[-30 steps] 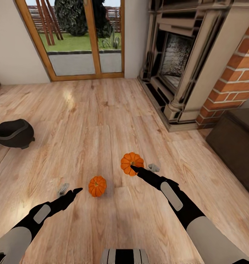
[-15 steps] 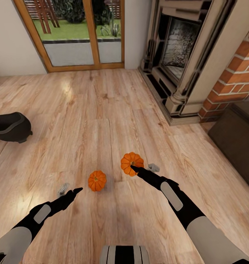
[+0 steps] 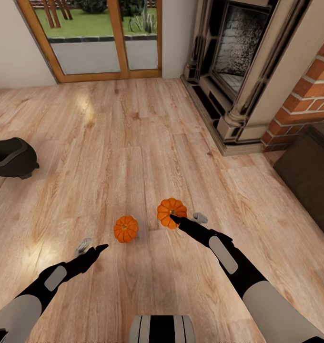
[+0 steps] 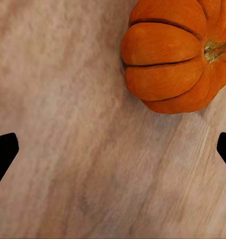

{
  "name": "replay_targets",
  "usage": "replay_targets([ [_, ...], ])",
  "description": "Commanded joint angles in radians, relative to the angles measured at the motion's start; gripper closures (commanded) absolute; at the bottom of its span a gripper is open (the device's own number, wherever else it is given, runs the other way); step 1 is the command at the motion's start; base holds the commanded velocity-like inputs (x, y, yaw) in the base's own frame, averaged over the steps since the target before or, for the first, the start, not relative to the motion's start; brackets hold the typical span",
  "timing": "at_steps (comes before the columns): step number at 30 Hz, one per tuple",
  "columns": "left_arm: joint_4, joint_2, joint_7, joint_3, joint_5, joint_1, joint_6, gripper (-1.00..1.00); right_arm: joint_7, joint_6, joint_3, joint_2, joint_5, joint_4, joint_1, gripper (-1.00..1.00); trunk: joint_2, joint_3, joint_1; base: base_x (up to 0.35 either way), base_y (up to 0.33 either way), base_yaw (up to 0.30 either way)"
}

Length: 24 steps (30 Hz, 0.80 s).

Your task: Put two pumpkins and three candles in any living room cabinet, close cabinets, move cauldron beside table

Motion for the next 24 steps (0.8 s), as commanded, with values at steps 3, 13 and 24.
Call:
replay_targets([
  [3,0.0,0.0,-0.016,0.001,0.004,0.0,0.009,-1.0,0.0,0.003,0.002,-0.001,-0.007,-0.001,-0.001,1.0,0.0,-0.001,0.0,0.0,0.0,0.0],
  [13,0.0,0.002,-0.214,-0.018,0.004,0.0,0.016,-1.0,0.009,0.001,0.0,-0.002,-0.008,-0.001,-0.001,1.0,0.0,-0.001,0.0,0.0,0.0,0.0],
  [24,0.001,0.003,-0.248,-0.019,0.002,0.0,0.02,-1.0,0.011,0.001,0.0,-0.002,-0.009,-0.001,-0.001,1.0,0.0,-0.001,0.0,0.111,0.0,0.0],
])
